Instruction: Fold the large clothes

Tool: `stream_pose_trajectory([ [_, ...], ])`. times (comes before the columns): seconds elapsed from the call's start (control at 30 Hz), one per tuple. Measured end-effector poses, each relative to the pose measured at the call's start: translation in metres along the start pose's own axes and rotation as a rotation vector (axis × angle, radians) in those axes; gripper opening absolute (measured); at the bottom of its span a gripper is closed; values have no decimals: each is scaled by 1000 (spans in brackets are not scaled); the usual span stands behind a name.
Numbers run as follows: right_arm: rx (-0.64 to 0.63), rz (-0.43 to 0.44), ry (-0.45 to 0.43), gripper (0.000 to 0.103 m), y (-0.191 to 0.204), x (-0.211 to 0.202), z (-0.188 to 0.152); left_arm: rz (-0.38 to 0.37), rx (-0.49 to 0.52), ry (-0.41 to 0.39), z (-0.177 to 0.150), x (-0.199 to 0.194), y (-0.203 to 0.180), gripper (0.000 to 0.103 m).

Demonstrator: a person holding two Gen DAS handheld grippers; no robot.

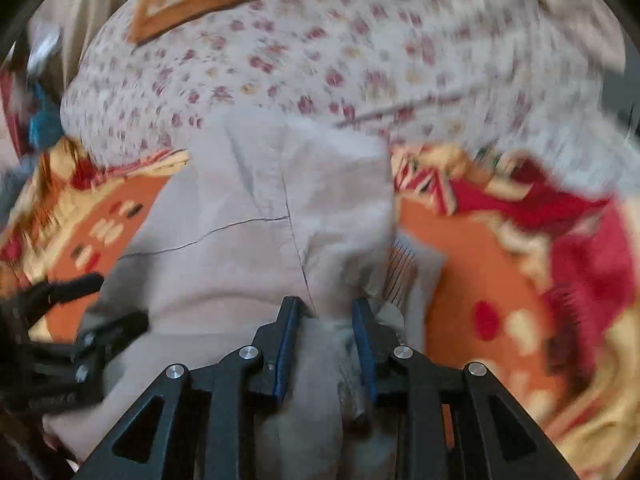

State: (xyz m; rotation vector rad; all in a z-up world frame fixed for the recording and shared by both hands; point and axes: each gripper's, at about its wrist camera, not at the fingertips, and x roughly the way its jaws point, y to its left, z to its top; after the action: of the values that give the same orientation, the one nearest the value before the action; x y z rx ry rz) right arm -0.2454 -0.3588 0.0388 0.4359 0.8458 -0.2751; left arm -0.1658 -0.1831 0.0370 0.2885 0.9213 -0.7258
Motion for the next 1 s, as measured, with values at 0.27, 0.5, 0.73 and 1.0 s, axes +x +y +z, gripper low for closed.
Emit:
stream_pose_trajectory([
  [0.27,62,62,-66,29,-1,-45,25,0,-66,22,14,-30,8,86],
  [0.5,5,33,-7,35,26,1,79,39,-26,46,7,-14,4,86],
  [0.73,110,-88,124,35,-10,89,89,-32,-79,60,7,-5,15,86],
  [1.0,39,-3,61,44,-4,7,75,-48,-70,37,11,-35,19,86],
])
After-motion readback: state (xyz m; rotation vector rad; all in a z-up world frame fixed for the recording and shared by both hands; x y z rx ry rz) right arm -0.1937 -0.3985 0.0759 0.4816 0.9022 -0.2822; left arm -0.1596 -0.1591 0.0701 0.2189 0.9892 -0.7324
